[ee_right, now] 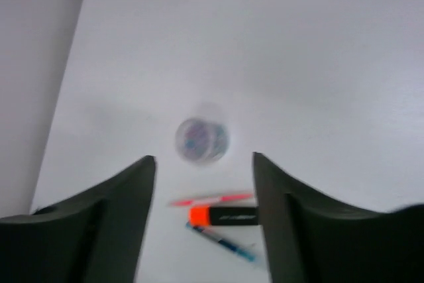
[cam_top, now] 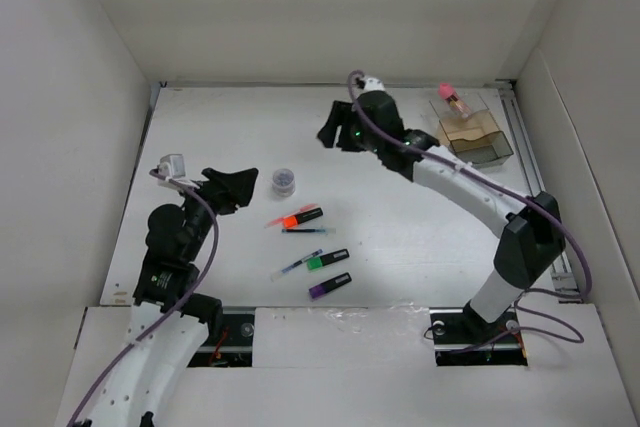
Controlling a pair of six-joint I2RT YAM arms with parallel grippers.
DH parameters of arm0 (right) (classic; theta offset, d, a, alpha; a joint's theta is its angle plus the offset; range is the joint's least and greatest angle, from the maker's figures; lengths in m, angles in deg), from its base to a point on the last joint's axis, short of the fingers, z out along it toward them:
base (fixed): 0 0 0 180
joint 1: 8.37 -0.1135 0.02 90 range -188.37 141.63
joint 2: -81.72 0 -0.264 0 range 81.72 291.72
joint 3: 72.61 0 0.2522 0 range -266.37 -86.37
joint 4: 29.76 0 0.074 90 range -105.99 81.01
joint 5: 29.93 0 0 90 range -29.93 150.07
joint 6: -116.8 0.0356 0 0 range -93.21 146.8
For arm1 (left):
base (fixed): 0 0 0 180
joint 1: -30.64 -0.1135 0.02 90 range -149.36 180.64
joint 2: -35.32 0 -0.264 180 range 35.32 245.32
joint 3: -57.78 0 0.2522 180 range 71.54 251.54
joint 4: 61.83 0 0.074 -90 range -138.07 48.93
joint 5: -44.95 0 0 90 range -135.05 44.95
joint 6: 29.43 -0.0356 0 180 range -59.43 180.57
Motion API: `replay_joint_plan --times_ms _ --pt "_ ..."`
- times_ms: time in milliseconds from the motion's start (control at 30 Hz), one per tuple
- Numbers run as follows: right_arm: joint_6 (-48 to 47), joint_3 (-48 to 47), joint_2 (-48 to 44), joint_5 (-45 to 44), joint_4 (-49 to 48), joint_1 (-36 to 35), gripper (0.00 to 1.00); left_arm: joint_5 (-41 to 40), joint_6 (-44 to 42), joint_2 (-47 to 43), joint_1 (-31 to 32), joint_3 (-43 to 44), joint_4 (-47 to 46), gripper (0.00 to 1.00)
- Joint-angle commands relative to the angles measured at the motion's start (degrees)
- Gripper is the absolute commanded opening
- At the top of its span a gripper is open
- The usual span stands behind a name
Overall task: Sort the stationery into containers
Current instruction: Pick up the stationery from the center of the board.
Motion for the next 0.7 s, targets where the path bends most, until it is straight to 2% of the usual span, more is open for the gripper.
replay_joint_plan --times_ms 0,100,167,233,400,667 --pt "-2.54 0.34 2.17 0.99 -3.39 -5.07 0.75 -6.74 0.43 -4.07 0.13 6.82 6.82 0.70" --pt "-3.06 -4.04 8.23 -0.58 -1.99 -9.55 0.87 -8.43 -0.80 -5.82 0.13 10.24 10.59 0.70" --pt "-3.06 -8.42 11.66 -3.31 0.56 -12.54 0.91 -9.14 -1.50 -5.83 0.13 10.87 11.83 0.70" --pt "-3.59 -11.77 17.37 -5.33 2.58 -14.22 0.93 -9.75 -2.12 -6.35 0.13 11.57 13.15 0.70" --pt "-4.12 -23.10 29.66 -17.18 9.69 -17.30 0.95 -10.98 -2.12 -6.89 0.13 10.43 13.77 0.70" --pt "-2.36 -29.80 36.98 -22.56 10.85 -17.30 0.95 -12.13 -2.12 -9.87 0.13 10.43 14.29 0.70"
